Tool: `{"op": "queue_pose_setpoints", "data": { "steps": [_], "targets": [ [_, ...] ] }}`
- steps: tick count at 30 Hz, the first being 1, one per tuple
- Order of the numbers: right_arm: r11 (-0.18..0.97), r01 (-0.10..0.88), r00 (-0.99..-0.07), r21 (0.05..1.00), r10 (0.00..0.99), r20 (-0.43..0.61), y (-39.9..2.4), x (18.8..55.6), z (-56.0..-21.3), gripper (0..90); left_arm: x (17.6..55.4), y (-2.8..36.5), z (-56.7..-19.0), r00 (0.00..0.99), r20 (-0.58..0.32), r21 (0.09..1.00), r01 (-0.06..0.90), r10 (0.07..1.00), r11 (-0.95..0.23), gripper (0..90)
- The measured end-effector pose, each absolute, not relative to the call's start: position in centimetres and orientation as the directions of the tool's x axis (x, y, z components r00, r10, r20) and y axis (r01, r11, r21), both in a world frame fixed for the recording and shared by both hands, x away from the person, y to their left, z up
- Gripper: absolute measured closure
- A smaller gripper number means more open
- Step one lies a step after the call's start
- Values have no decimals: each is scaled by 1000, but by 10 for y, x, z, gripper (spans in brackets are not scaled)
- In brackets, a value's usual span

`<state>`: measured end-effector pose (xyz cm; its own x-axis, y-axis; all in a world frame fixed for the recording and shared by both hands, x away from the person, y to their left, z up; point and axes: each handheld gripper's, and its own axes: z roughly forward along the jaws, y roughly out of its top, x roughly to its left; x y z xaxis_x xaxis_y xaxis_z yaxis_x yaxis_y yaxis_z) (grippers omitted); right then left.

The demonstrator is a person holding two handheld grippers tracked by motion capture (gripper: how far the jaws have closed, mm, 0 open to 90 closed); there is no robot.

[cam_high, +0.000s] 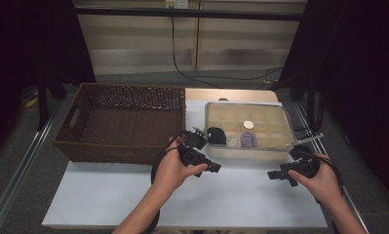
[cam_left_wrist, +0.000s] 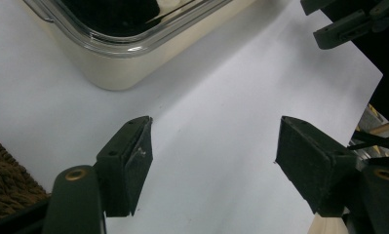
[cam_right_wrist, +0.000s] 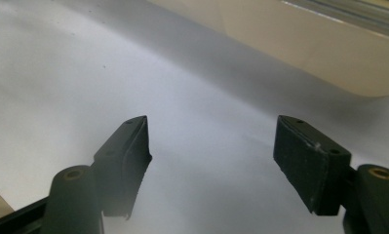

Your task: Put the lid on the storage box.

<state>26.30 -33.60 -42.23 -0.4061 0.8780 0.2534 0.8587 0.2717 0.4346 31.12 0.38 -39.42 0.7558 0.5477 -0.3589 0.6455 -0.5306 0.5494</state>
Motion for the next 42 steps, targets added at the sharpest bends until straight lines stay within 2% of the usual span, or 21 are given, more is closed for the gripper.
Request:
{"op": "queue_pose_setpoints", "data": {
  "steps": [10,14,23,42],
  "targets": [
    [267,851,-411,452,874,259,-336,257,-429,252,302,5,-404,793,-356,569,604,495,-558,262],
    [281,844,-422,456,873,243,-335,255,-432,234,300,8,-410,819,-329,569,570,471,-593,255],
    [306,816,-447,491,872,199,-328,251,-439,227,293,20,-422,822,-326,571,565,466,-596,247],
    [297,797,-452,526,871,193,-330,245,-449,211,281,44,-439,824,-320,590,559,467,-582,244]
  ]
}}
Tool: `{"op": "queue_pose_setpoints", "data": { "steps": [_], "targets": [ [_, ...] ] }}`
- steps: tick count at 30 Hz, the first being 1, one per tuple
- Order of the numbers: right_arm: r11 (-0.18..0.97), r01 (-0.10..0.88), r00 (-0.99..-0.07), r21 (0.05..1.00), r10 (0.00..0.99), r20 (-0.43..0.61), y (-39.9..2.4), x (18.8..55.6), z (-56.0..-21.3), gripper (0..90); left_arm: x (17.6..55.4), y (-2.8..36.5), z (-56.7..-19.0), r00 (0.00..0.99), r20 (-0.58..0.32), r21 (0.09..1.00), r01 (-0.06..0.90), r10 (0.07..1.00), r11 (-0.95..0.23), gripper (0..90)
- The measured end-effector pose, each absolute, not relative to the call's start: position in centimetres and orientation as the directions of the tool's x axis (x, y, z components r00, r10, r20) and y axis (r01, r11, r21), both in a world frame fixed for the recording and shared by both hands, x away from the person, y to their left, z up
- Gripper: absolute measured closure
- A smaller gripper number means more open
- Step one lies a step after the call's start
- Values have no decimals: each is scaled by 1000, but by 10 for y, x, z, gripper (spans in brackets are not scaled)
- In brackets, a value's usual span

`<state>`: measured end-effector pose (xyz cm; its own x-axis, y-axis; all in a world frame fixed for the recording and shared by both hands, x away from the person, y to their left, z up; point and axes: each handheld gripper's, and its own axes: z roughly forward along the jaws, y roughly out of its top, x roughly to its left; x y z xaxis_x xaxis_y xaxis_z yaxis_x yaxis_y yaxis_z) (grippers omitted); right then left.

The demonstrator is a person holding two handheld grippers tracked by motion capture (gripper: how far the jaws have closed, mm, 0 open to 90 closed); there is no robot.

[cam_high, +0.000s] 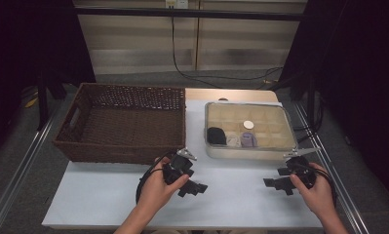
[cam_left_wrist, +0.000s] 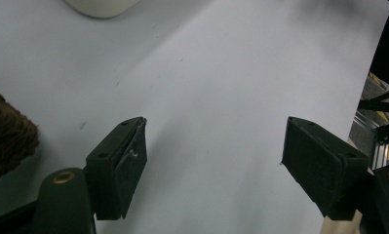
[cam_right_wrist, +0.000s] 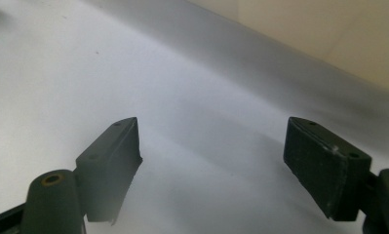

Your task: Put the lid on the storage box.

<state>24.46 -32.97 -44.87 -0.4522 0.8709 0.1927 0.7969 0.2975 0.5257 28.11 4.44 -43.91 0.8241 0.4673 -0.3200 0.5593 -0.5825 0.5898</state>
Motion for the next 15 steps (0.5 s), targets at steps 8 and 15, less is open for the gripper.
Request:
{"op": "queue_pose_setpoints", "data": {
  "steps": [8,15],
  "targets": [
    [288,795,-442,534,878,185,-332,244,-455,209,280,55,-444,835,-301,592,542,460,-597,246],
    [287,793,-436,537,883,172,-333,244,-459,204,279,63,-449,850,-283,587,520,445,-620,244]
  ]
}}
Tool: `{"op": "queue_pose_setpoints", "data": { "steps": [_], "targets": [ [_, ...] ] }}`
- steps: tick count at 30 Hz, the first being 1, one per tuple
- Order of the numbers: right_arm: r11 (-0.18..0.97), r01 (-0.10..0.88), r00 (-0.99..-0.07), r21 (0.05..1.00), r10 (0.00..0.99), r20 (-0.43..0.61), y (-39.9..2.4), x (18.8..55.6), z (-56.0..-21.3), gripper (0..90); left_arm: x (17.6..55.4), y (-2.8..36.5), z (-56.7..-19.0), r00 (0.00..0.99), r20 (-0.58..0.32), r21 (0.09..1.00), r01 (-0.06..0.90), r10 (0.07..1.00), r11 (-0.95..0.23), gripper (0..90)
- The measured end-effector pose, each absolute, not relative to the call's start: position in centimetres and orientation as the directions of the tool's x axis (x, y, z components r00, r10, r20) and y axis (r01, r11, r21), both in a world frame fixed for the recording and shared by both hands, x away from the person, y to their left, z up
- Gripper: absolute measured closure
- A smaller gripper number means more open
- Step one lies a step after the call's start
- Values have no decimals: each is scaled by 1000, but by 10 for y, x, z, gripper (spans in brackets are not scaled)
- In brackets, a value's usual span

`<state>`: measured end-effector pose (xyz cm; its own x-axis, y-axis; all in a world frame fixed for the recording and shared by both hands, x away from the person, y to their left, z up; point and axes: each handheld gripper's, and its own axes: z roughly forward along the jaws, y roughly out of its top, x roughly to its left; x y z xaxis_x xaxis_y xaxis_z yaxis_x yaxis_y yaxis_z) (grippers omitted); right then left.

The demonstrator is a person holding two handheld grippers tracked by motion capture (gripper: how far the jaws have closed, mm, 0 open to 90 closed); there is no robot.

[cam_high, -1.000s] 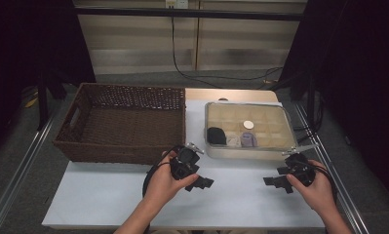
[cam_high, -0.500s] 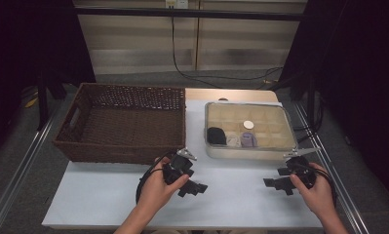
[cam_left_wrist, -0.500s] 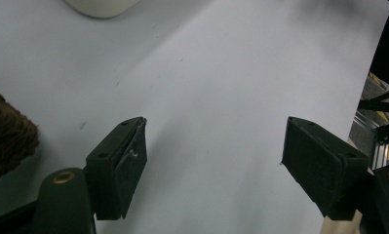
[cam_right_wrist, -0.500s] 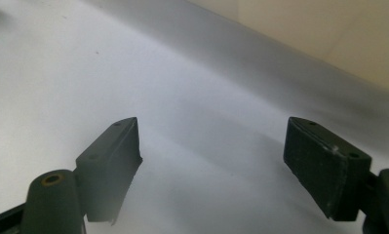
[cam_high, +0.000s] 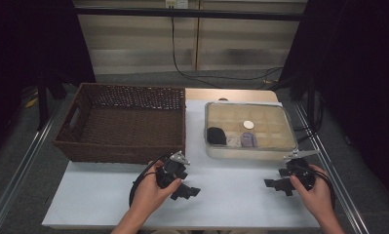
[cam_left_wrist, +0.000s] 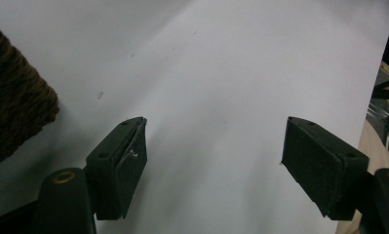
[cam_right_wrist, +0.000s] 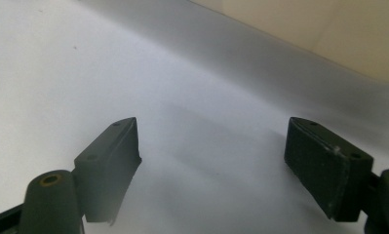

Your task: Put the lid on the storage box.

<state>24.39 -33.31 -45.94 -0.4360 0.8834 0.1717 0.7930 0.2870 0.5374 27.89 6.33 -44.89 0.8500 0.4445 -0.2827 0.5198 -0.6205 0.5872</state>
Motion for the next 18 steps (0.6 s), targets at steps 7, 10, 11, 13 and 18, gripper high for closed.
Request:
{"op": "queue_pose_setpoints", "data": {
  "steps": [7,10,11,13,18],
  "targets": [
    [290,789,-436,542,885,161,-333,244,-463,204,277,72,-453,860,-268,601,502,435,-622,241],
    [288,786,-434,546,888,156,-333,243,-464,204,276,76,-454,857,-268,604,505,440,-616,241],
    [288,783,-434,551,887,154,-333,243,-464,204,276,77,-455,856,-273,605,507,438,-614,241],
    [296,781,-441,550,885,150,-332,242,-466,204,277,80,-456,859,-261,605,500,440,-619,240],
    [307,773,-446,555,885,131,-330,241,-468,191,277,87,-459,861,-253,607,496,442,-621,238]
  ]
}}
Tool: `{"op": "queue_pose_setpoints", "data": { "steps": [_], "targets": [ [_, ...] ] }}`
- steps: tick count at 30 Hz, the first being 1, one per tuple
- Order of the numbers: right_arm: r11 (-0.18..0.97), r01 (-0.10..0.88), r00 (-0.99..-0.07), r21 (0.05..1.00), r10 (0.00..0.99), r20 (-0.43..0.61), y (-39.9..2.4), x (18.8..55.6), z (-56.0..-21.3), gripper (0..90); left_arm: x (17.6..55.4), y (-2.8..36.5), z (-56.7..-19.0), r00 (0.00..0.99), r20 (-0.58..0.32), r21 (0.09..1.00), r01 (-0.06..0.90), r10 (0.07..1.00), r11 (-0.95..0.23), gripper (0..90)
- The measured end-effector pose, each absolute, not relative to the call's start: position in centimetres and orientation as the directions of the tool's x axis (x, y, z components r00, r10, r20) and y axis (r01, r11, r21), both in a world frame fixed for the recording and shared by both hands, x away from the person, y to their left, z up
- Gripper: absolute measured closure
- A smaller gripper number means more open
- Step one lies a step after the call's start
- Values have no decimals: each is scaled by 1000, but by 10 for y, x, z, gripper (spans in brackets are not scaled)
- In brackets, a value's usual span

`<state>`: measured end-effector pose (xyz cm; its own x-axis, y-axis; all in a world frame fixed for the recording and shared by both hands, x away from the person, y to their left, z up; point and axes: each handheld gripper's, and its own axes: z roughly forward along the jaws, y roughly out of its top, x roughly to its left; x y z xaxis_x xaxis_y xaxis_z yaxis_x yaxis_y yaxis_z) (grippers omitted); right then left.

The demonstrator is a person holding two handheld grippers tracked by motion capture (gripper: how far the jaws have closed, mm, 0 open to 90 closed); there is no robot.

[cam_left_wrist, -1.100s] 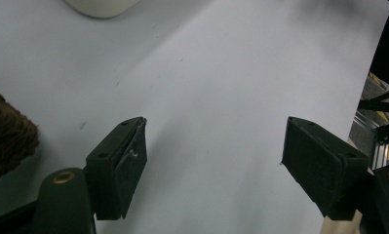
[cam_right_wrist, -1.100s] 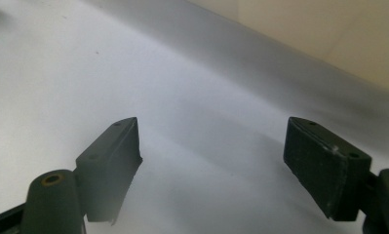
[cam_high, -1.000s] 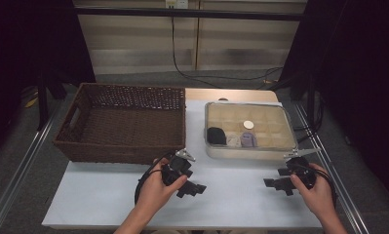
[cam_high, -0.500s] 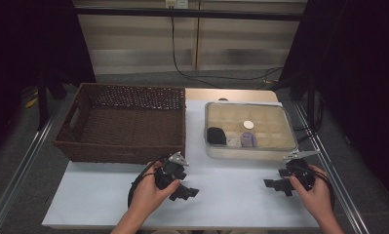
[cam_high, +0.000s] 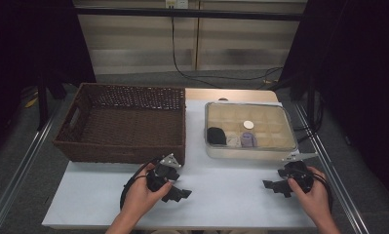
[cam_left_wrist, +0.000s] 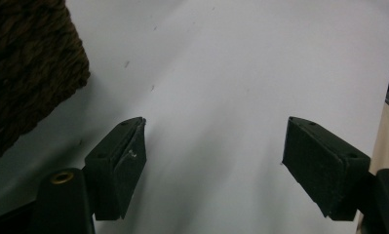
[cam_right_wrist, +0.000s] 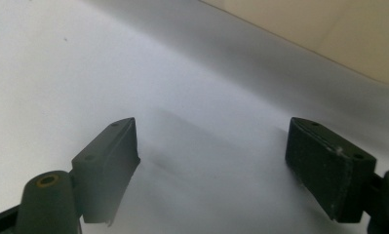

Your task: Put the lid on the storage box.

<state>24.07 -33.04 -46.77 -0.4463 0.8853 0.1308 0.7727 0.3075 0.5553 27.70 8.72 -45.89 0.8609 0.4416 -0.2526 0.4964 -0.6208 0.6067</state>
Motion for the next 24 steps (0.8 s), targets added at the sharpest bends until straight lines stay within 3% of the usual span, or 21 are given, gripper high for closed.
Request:
{"op": "queue_pose_setpoints", "data": {
  "steps": [24],
  "targets": [
    [343,669,-487,660,872,40,-327,223,-482,134,275,121,-467,863,-209,616,482,461,-623,227]
  ]
}}
